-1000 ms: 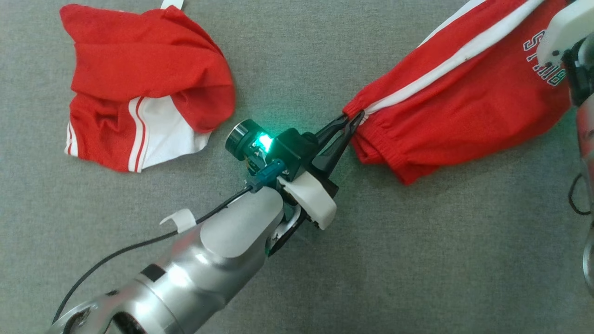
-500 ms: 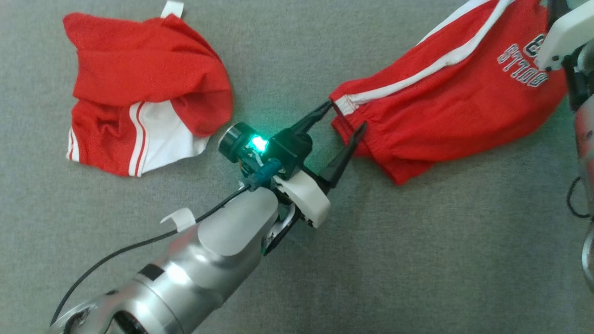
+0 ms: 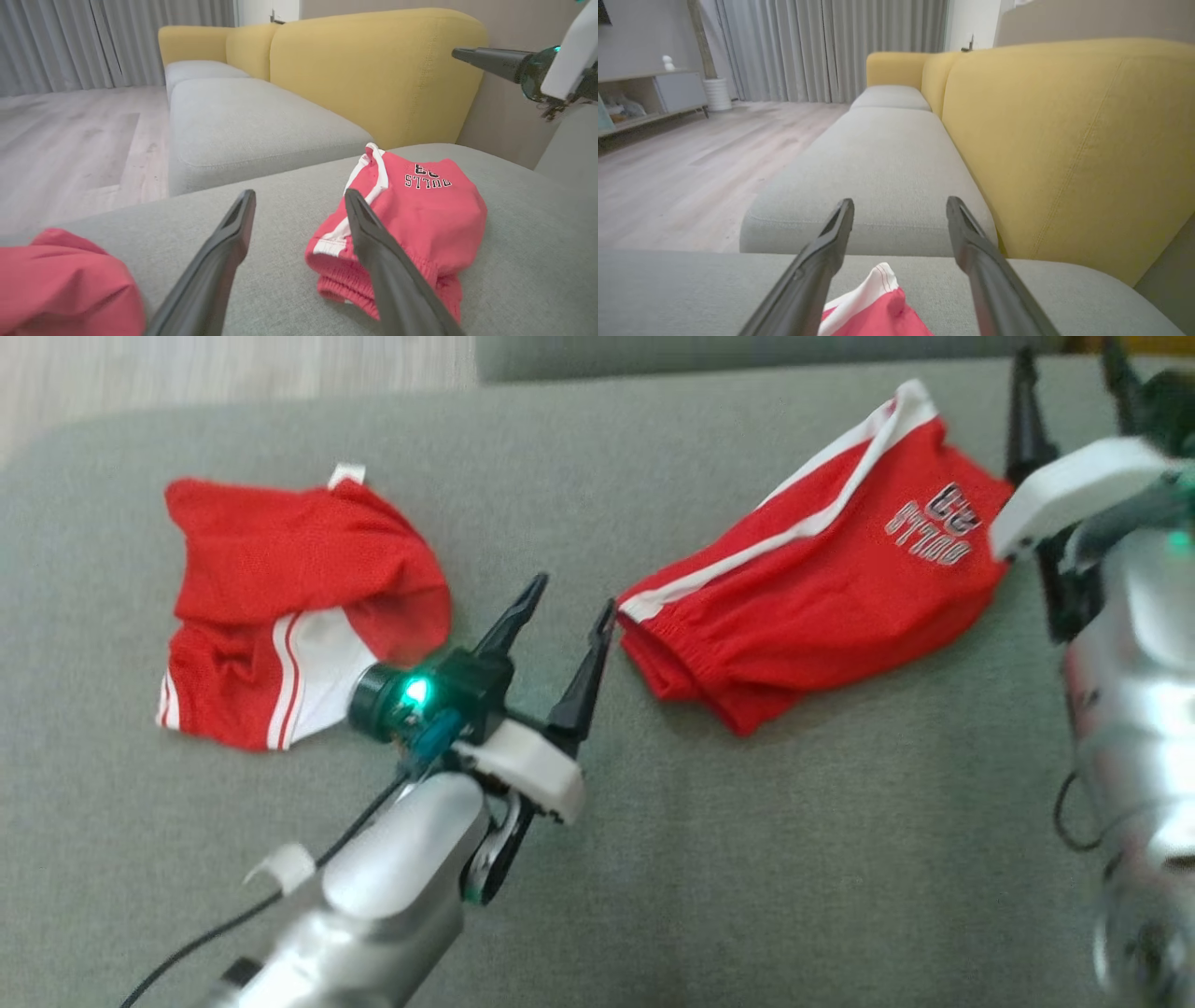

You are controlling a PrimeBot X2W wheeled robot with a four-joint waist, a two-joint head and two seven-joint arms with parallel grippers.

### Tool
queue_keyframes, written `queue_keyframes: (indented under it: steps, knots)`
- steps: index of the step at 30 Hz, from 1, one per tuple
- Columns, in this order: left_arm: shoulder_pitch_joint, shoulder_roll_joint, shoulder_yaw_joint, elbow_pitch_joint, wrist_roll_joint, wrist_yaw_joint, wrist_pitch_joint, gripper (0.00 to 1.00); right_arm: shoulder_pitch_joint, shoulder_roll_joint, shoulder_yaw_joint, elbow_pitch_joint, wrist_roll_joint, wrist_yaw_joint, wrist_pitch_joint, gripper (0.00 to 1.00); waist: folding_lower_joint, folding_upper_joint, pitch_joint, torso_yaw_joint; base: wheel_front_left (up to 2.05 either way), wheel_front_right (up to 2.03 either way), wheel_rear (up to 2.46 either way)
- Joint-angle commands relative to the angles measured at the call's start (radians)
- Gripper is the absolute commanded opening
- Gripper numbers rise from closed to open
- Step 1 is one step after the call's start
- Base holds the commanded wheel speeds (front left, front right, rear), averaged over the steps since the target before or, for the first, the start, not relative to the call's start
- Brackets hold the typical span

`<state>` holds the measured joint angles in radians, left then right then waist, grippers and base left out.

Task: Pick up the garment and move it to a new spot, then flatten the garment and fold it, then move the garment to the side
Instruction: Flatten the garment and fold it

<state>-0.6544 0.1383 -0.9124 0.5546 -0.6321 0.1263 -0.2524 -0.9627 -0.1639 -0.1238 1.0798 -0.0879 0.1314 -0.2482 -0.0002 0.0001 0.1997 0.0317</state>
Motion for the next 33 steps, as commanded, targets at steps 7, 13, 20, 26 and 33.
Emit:
queue_keyframes:
  steps: [7,13,20,26,33]
  knots:
    - [0.126,0.076,0.165,-0.165,0.085,0.094,-0.009,1.00,0.292,0.016,0.151,-0.398,0.192,-0.001,-0.013,1.00,0.0002,-0.0001,-0.132,-0.053,0.00,0.00,0.00]
    - [0.233,0.092,0.291,-0.257,0.114,0.129,-0.009,1.00,0.489,0.044,0.176,-0.578,0.225,-0.001,-0.013,1.00,0.0002,-0.0001,-0.170,-0.071,0.00,0.00,0.00]
    - [0.391,0.091,0.427,-0.354,0.187,0.118,-0.009,1.00,0.718,0.104,0.187,-0.728,0.219,-0.001,-0.008,1.00,0.0002,-0.0001,-0.185,-0.084,0.00,0.00,0.00]
    - [0.497,0.073,0.504,-0.398,0.262,0.071,-0.009,1.00,0.836,0.113,0.214,-0.787,0.242,-0.001,-0.007,1.00,0.0002,-0.0001,-0.165,-0.079,0.00,0.00,0.00]
    - [0.487,0.039,0.566,-0.417,0.316,0.015,-0.009,1.00,0.792,0.113,0.196,-0.829,0.219,-0.001,0.008,1.00,0.0002,-0.0001,-0.096,-0.054,0.00,0.00,0.00]
